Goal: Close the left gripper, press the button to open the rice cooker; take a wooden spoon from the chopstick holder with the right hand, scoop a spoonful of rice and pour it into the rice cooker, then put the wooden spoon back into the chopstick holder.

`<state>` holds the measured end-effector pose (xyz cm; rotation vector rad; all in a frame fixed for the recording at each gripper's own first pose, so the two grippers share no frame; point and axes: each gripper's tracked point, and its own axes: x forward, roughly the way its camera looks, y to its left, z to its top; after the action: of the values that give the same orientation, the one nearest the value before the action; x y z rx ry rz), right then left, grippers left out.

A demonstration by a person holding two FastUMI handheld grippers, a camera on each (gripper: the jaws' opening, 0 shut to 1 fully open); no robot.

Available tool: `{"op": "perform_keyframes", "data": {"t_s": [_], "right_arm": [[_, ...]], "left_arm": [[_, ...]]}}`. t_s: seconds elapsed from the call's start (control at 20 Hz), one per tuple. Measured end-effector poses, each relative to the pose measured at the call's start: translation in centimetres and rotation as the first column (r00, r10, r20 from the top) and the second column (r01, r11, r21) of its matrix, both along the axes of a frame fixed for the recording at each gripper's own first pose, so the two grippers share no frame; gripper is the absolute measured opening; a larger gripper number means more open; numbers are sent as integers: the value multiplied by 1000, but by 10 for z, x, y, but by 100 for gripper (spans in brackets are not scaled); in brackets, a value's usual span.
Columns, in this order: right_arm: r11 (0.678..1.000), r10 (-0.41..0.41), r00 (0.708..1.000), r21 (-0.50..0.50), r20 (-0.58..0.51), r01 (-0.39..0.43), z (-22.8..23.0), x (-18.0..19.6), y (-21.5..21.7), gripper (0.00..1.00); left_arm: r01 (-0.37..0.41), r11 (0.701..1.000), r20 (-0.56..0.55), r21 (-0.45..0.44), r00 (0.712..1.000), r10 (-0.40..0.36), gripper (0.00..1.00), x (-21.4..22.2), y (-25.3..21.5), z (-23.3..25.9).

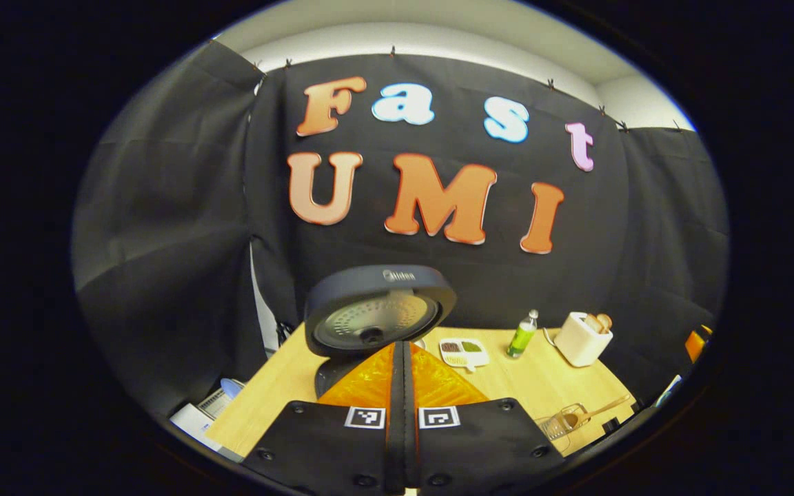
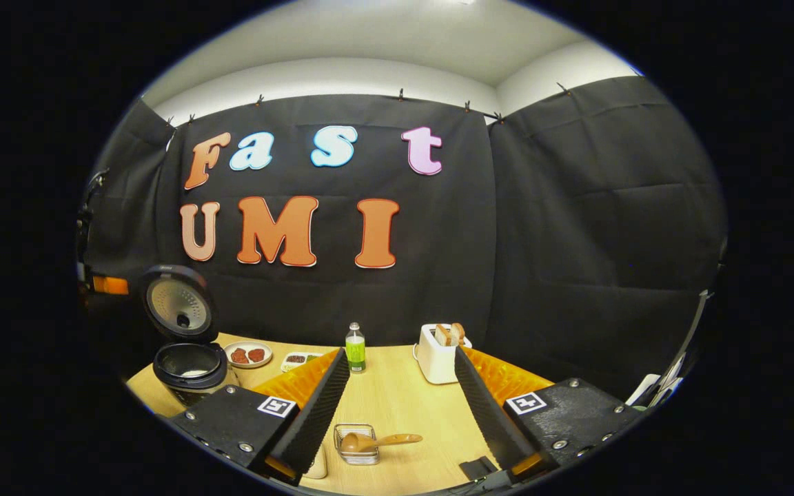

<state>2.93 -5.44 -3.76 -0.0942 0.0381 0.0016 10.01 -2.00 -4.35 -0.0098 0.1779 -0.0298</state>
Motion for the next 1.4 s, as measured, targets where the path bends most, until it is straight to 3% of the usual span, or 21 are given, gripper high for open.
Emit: {"op": "perform_keyframes", "data": {"t_s": [0.05,0.25,0.35,0.4,0.45,0.55,0.65,1.05,1.25,1.4], "right_arm": [[1000,8,1000,5,6,-8,0,1,2,95],[999,23,1000,28,-14,-23,-18,7,4,95],[999,24,999,33,-32,-23,-33,11,4,95],[999,21,999,32,-37,-20,-40,14,2,99],[999,20,999,27,-49,-19,-49,17,2,95],[1000,18,997,20,-75,-17,-69,23,0,99],[999,8,994,39,-109,-3,-90,29,-3,95],[993,-45,966,96,-253,71,-170,43,-23,95],[979,-22,938,184,-345,91,-208,45,-20,94],[957,-13,925,262,-380,122,-224,52,-20,76]], "left_arm": [[-4,1000,29,1,1000,4,0,-7,2,12],[-45,999,70,13,997,44,0,-35,23,40],[-77,997,89,28,993,74,8,-46,39,49],[-95,995,97,36,991,92,19,-50,44,51],[-99,994,100,38,990,95,31,-55,47,53],[-110,993,111,35,988,105,46,-61,54,58],[-124,991,121,40,986,119,60,-68,61,61],[-233,972,168,34,960,224,100,-83,93,74],[-264,963,161,49,954,253,98,-87,103,73],[-270,961,161,66,953,256,99,-93,106,73]]}}
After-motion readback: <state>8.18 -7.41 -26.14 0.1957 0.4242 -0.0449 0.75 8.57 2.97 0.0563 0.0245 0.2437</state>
